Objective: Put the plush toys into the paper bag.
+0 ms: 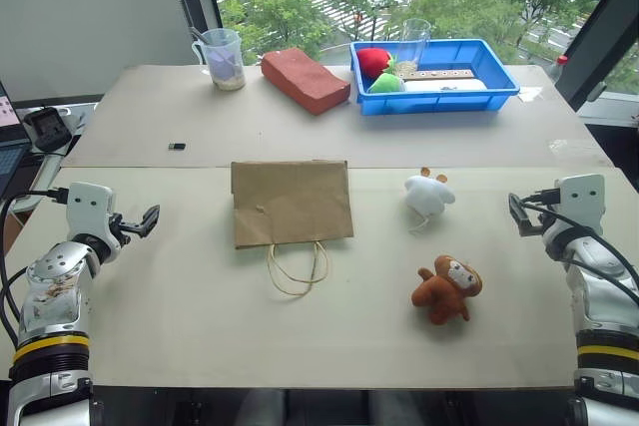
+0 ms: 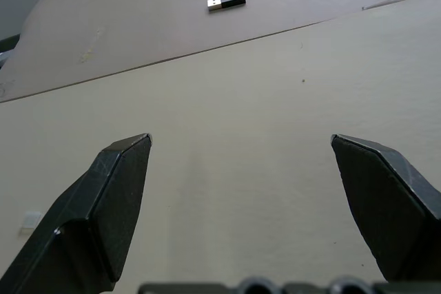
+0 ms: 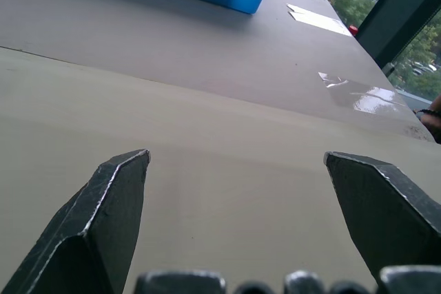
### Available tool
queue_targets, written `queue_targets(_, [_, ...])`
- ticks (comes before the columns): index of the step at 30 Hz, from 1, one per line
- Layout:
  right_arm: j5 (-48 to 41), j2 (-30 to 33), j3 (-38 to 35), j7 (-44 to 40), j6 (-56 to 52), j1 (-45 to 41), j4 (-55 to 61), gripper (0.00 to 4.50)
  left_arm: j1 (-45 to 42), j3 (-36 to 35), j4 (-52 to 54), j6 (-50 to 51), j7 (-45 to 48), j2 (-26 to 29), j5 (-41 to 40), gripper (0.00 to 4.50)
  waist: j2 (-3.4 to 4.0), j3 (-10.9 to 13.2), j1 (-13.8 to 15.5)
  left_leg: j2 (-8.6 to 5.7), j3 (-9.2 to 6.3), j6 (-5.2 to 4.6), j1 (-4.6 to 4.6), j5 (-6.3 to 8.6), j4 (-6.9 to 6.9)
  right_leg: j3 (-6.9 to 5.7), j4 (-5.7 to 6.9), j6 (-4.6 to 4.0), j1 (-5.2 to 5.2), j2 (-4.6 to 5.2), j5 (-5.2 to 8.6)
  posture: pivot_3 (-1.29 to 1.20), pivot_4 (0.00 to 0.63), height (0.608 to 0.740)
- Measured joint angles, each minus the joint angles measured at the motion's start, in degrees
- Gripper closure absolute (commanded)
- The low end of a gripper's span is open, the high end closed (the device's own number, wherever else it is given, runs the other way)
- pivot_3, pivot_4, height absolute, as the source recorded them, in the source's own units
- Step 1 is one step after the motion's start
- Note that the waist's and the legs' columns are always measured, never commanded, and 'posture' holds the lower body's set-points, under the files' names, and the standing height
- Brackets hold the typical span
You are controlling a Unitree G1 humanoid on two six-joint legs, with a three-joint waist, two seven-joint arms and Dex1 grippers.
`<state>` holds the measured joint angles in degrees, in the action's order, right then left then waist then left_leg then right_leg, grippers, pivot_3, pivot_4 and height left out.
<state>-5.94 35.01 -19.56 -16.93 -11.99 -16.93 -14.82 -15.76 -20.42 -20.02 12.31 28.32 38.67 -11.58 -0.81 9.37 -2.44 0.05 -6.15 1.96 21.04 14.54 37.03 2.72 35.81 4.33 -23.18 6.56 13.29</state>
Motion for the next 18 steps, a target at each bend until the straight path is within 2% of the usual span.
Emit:
queue_targets(3, [0.0,0.1,0.0,-0.3,0.0,0.0,0.0,0.0,0.0,0.0,0.0,0.0,1.2,0.1,-0.5,0.06,0.0,0.0,0.0,0.0,0.0,0.0,0.0,0.0,0.0,0.0,0.0,0.0,0.0,0.0,0.0,0.0,0.15,0.74])
queue_targets(6, [-0.3,1.4,0.3,-3.1,0.0,-0.2,0.2,0.0,0.3,0.0,3.3,0.3,8.4,1.5,-4.6,0.06,-0.01,0.0,0.0,0.0,0.0,0.0,0.03,0.0,0.0,0.0,0.0,0.0,-0.01,0.0,0.0,0.0,0.15,0.74])
queue_targets(10, [-5.3,4.4,2.1,-13.3,-0.9,-0.5,6.4,0.0,-1.5,2.5,15.7,3.3,20.3,9.1,-9.4,0.06,0.02,0.0,-0.1,0.01,0.0,0.0,0.04,0.0,-0.01,0.0,-0.05,0.0,0.02,-0.01,0.0,0.0,0.15,0.74])
queue_targets(13, [-10.3,5.9,4.9,-21.2,-3.7,-1.2,14.0,0.0,-4.6,8.1,23.2,5.5,27.2,10.9,-11.3,0.06,0.13,0.0,-0.1,0.01,0.01,0.0,-0.04,0.0,-0.01,0.0,-0.08,0.02,0.13,0.0,0.01,0.0,0.15,0.74])
queue_targets(18, [-18.3,7.6,8.7,-29.3,-12.4,0.5,25.9,0.0,-6.4,22.1,26.6,4.1,36.9,10.8,-8.6,0.06,0.13,0.0,0.0,0.02,0.0,-0.01,0.06,0.01,-0.02,0.0,-0.05,0.01,0.03,-0.03,0.01,0.0,0.15,0.74])
